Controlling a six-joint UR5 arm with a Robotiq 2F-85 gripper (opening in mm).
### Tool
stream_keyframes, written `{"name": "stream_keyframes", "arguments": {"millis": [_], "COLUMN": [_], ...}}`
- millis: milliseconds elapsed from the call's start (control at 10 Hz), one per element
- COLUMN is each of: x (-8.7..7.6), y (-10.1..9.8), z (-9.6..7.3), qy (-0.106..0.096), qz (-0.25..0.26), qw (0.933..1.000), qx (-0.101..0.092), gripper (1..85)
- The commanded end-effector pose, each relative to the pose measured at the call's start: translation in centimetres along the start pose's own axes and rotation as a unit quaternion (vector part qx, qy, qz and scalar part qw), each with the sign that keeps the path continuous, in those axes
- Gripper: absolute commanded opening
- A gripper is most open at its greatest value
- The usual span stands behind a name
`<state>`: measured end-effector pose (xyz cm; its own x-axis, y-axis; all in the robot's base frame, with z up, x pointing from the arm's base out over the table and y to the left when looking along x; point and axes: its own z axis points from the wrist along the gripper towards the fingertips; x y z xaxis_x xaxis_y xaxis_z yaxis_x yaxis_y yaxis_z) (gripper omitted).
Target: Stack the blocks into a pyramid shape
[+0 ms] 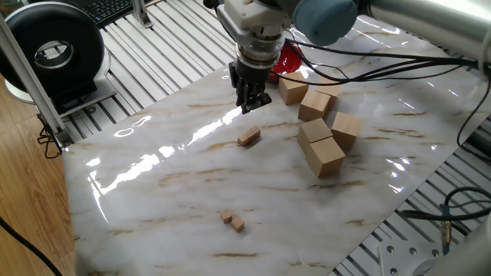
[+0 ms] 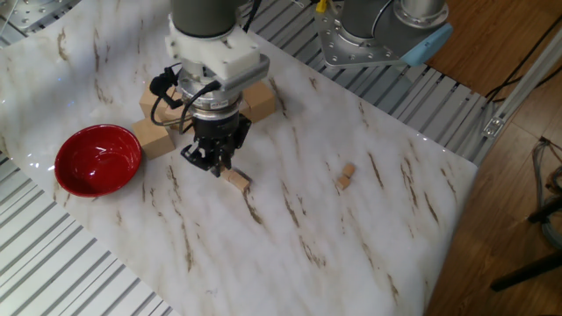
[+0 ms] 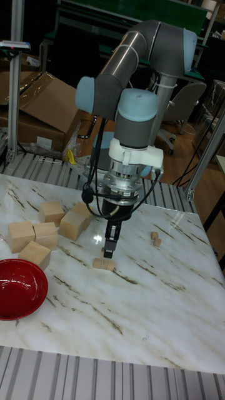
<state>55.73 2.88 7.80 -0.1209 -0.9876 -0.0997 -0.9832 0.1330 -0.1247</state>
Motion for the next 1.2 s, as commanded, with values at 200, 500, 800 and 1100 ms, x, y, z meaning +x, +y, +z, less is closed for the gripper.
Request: {"name": "stream_keyframes", "arguments": {"millis": [200,500,800,1100], "x": [-0.4,-0.1,0.6,0.7], "y": [0.3,1.0,2.4,2.8], "z": [1.1,1.9,1.3,1.9], "qy": [-0.026,-0.033,-0.029,-0.028], "qz": [-0.007,-0.009,0.004,0.007], "qw": [0.9996,0.9994,0.9994,0.9995], "qx": [-0.007,-0.008,-0.017,-0.011], "gripper": [1.0,1.0,1.0,1.0]}}
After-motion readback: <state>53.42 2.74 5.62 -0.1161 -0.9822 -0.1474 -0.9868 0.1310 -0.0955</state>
